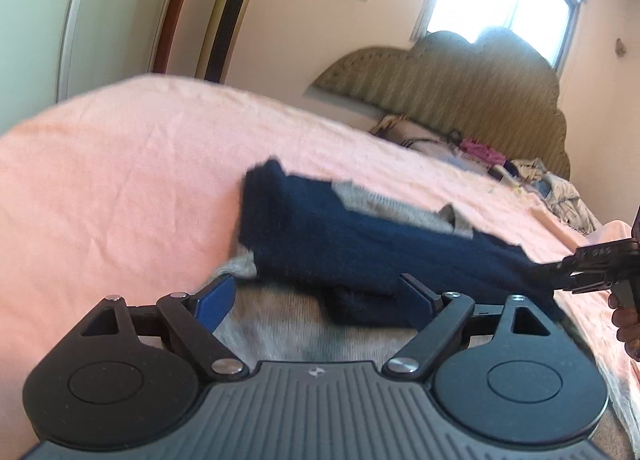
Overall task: Fold small clothes
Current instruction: 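Open the left tool and release the folded sleeve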
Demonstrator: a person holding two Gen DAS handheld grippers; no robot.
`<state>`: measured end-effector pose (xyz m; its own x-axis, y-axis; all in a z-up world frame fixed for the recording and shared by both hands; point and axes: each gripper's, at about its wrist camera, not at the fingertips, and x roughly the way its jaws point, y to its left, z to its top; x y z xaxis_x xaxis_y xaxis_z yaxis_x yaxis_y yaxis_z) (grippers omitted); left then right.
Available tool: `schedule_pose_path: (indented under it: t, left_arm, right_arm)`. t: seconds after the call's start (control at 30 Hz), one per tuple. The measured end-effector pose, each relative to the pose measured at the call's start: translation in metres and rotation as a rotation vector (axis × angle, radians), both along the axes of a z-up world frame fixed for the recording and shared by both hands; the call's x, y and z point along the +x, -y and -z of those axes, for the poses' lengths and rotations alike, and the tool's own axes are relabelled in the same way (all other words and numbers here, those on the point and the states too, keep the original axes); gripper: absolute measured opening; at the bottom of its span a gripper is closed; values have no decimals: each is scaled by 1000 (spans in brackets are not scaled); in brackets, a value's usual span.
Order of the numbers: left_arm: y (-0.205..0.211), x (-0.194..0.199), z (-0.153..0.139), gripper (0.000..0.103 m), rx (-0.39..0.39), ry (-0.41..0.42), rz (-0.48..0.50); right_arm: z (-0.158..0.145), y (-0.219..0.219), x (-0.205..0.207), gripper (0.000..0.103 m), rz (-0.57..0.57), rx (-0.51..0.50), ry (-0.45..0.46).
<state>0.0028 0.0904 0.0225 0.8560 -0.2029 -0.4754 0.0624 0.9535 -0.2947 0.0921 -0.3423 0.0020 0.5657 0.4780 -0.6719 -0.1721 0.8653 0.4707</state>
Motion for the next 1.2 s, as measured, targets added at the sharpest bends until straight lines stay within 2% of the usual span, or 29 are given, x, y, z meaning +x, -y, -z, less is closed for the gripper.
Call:
schedule_pose_path:
  t: [0.07, 0.1, 0.13, 0.17, 0.23, 0.27, 0.3, 0.33, 0.37, 0.4, 0.43, 0.47, 0.57, 0.67, 0.73, 0.8, 0.83, 0.87, 0.9, 0.93, 0.97, 1.07, 1.1, 1.13, 1.17, 1.2]
  left_arm:
    - [-2, 17, -12, 92, 68, 22, -44]
    - [-3, 33, -13, 94, 88, -1, -59]
    - [-6, 53, -12, 94, 87, -38, -54]
    - [-9, 73, -8, 94, 79, -88, -60]
    - [-15, 111, 4, 93, 44, -205, -70]
    - [-17, 125, 10, 93, 21, -244, -68]
    - [-16, 131, 11, 93, 31, -221, -77]
    - [-13, 137, 12, 87, 36, -228, -68]
    - [-9, 141, 12, 66, 60, -230, -57]
    - [-4, 143, 11, 38, 94, -236, -45]
    - [-2, 146, 11, 7, 117, -253, -32]
    - [0, 145, 9, 7, 142, -246, -32]
    - [8, 140, 13, 6, 272, -197, -65]
    - [23, 133, 19, 6, 398, -137, -79]
    - [28, 126, 13, 7, 420, -141, -75]
    - [23, 105, 1, 10, 390, -159, -60]
    - [19, 89, -4, 15, 375, -153, -52]
    - [16, 72, -7, 26, 362, -136, -47]
    - [15, 54, -7, 35, 356, -119, -36]
    - [14, 41, -5, 55, 365, -112, -19]
    - [16, 29, -1, 65, 381, -114, -14]
    - [16, 17, 14, 62, 389, -157, -23]
    - [15, 15, 15, 53, 383, -140, -32]
    - [14, 16, 15, 22, 391, -137, -40]
    - [14, 19, 14, 10, 418, -142, -65]
    - [11, 21, 15, 10, 453, -139, -88]
  right_arm:
    - [-13, 12, -7, 85, 44, 22, 97]
    - [-19, 21, -7, 92, 80, 10, 149]
    - [-20, 26, -3, 94, 105, -14, 161]
    - [-18, 32, 8, 86, 125, -36, 134]
    - [-7, 39, 28, 73, 148, -11, 63]
    - [-3, 39, 36, 72, 136, 21, 43]
    - [1, 37, 41, 72, 121, 38, 27]
    - [5, 32, 45, 72, 106, 40, 14]
    - [8, 26, 48, 67, 84, 28, 10]
    - [11, 19, 49, 58, 64, 8, 10]
    - [14, 14, 51, 29, 55, -25, 4]
    - [13, 10, 51, 21, 49, -58, 22]
    - [6, 14, 45, 14, 48, -75, 79]
    - [23, 32, 47, 12, 116, 6, 60]
    - [26, 34, 43, 16, 148, 44, 67]
    - [21, 34, 33, 31, 156, 67, 46]
    - [14, 35, 22, 44, 157, 59, 46]
    - [8, 36, 7, 52, 151, 49, 69]
    - [2, 36, -12, 55, 131, 43, 102]
    - [-1, 36, -29, 57, 106, 21, 119]
    - [-1, 34, -44, 57, 88, -17, 122]
    - [10, 22, -78, 56, 33, -109, 103]
    - [13, 16, -85, 55, 14, -147, 118]
    - [14, 8, -92, 45, 4, -207, 150]
    - [15, 4, -94, 24, 6, -254, 163]
    - [14, 5, -93, 15, 17, -277, 159]
